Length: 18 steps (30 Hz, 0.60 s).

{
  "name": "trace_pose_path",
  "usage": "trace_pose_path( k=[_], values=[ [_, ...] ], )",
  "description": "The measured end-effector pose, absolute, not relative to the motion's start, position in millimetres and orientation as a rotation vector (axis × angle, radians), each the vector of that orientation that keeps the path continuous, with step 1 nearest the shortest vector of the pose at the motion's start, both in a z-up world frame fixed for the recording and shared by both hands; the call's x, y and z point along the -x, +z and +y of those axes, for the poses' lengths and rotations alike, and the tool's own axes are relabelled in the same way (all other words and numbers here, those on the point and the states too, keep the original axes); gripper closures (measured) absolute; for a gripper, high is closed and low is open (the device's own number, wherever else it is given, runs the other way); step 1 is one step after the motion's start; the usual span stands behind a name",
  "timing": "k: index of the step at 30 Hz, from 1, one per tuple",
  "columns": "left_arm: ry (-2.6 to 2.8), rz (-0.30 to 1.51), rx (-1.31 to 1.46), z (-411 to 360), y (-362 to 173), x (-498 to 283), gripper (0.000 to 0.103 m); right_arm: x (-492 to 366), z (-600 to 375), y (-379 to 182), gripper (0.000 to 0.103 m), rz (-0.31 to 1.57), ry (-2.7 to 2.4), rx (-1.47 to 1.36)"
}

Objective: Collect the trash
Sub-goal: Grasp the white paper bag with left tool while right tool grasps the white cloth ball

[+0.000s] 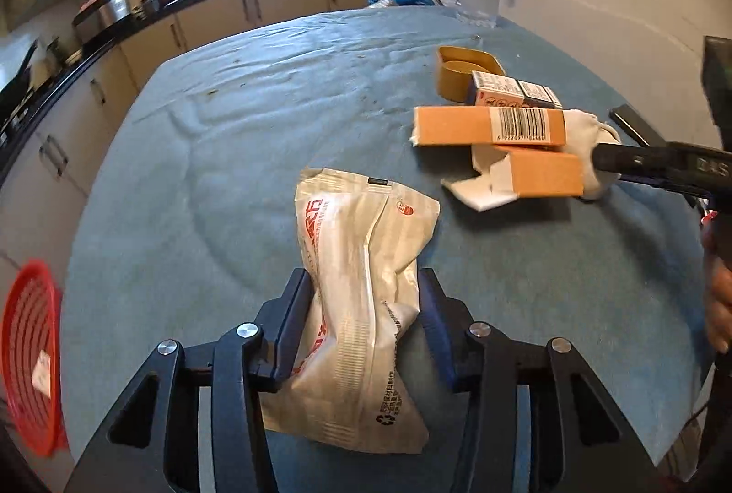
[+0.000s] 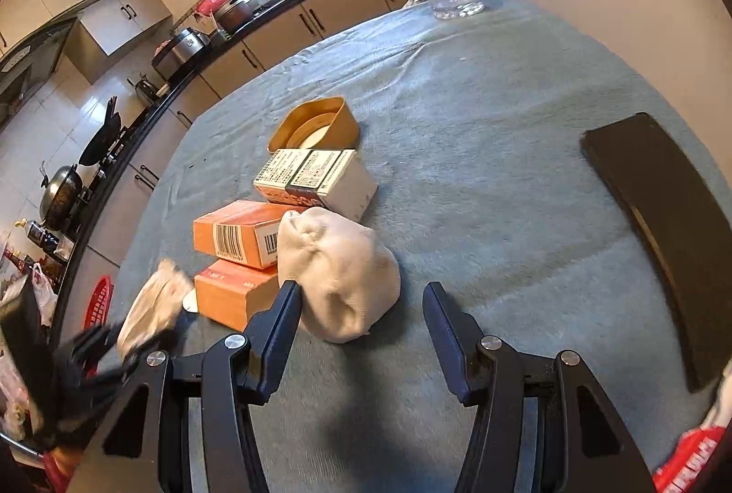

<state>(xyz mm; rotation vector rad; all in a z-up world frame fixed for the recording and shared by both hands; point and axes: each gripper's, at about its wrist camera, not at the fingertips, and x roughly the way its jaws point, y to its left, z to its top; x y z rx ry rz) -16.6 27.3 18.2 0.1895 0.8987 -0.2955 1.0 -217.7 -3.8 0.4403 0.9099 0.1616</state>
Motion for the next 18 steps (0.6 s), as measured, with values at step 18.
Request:
trace_pose_path(
  k=[18],
  values=[
    [-0.238,0.830,-0.132,49.6,30.4,60.3,0.060,58.5,-195.2,43.4,0.077,0.760,0.200,-0.388]
  ],
)
